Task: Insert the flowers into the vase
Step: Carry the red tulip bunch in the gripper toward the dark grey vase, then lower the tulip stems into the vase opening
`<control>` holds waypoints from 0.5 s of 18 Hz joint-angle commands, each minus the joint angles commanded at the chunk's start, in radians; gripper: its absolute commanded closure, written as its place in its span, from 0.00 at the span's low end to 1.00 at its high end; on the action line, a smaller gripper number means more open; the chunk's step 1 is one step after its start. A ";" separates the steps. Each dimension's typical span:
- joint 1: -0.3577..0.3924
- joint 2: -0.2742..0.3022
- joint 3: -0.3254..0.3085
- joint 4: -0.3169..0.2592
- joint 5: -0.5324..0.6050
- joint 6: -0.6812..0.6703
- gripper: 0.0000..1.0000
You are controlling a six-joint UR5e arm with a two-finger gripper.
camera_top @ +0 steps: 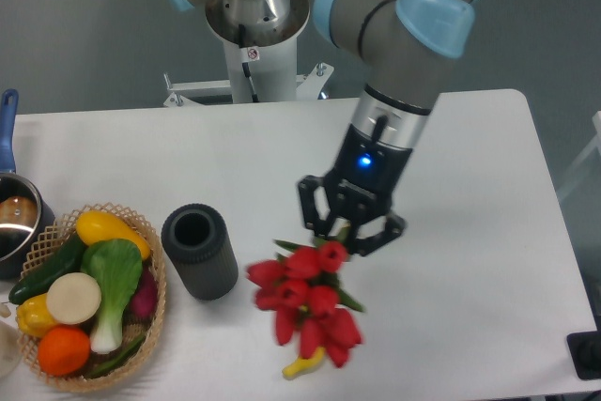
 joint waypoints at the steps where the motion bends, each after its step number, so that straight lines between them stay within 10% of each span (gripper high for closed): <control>1: -0.002 0.002 0.006 0.002 -0.034 -0.005 1.00; 9: -0.035 -0.003 -0.015 0.061 -0.306 0.009 1.00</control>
